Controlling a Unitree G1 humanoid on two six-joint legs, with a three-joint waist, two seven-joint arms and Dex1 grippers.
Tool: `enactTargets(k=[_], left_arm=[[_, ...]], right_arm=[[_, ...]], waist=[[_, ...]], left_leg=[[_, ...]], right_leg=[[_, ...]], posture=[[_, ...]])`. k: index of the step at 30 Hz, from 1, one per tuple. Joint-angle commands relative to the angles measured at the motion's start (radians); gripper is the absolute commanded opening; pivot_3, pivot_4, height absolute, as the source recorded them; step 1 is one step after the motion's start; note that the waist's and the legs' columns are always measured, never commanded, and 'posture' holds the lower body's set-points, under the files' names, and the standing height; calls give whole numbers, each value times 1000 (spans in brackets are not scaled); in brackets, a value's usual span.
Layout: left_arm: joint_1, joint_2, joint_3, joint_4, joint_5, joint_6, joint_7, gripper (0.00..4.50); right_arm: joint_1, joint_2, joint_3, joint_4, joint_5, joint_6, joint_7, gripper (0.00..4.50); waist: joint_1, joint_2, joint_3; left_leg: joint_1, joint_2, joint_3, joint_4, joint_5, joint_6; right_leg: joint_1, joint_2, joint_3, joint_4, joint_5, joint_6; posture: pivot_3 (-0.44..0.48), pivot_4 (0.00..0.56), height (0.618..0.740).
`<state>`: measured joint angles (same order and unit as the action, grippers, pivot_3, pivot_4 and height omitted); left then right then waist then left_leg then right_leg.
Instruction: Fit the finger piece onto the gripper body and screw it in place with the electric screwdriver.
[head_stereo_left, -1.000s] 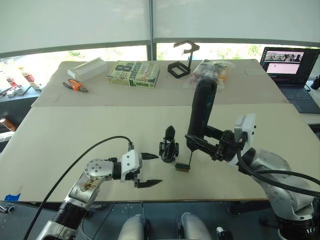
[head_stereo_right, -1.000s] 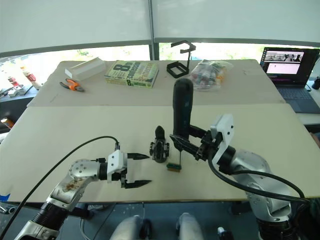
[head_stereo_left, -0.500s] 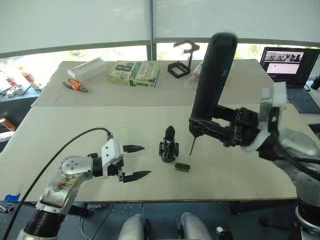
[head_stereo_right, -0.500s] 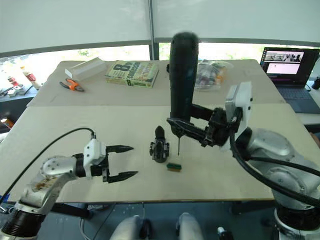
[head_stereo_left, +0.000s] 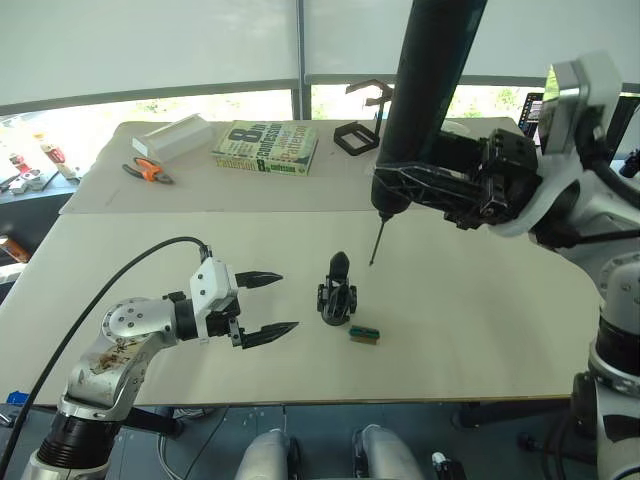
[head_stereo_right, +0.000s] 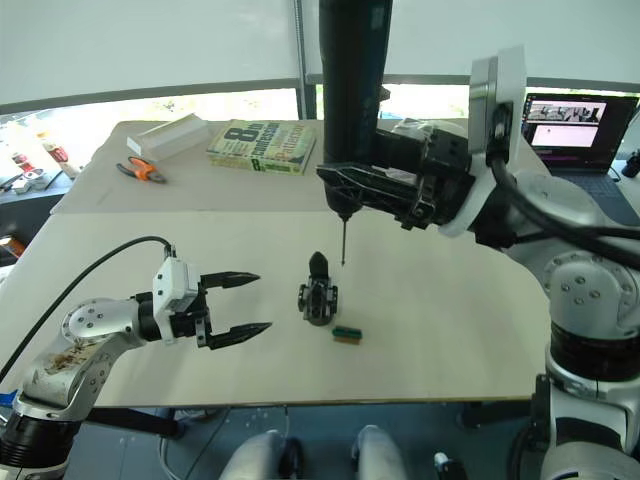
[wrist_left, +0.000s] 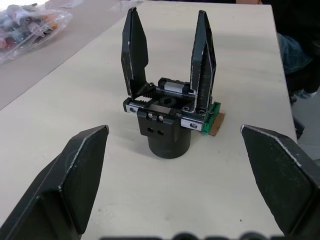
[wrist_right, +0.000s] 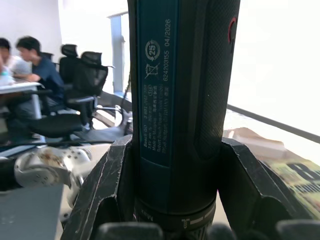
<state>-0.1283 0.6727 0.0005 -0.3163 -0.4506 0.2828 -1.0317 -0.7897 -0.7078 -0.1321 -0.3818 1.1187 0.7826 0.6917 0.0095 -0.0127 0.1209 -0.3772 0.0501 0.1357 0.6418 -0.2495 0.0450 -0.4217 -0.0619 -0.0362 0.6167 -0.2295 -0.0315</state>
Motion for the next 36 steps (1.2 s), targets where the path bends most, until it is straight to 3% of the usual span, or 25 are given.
enactTargets(k=[1,8,23,36], left_arm=[[-27,-11,-15,31,23,-45,-9,4500],[-114,-51,-94,177,89,-141,-73,4500],[-246,-118,-179,370,179,-239,-120,4500],[-300,-164,-212,434,213,-252,-138,4500]], right_arm=[[-71,16,-6,27,19,9,36,1923],[-162,102,90,129,-58,0,146,1923],[-131,219,172,191,-263,-66,273,1923],[-100,261,208,223,-385,-112,322,1923]], waist=[[2,0,0],[0,0,0],[-1,0,0],[-4,0,0]], left_leg=[[0,0,0,0,0,0],[-1,0,0,0,0,0],[-2,0,0,1,0,1],[-2,0,1,1,0,1]], right_leg=[[0,0,0,0,0,0],[0,0,-2,-1,1,-1],[-1,1,-4,0,2,-1],[-1,2,-4,2,2,-1]], posture=[[0,150,740],[0,150,740],[0,150,740],[0,150,740]])
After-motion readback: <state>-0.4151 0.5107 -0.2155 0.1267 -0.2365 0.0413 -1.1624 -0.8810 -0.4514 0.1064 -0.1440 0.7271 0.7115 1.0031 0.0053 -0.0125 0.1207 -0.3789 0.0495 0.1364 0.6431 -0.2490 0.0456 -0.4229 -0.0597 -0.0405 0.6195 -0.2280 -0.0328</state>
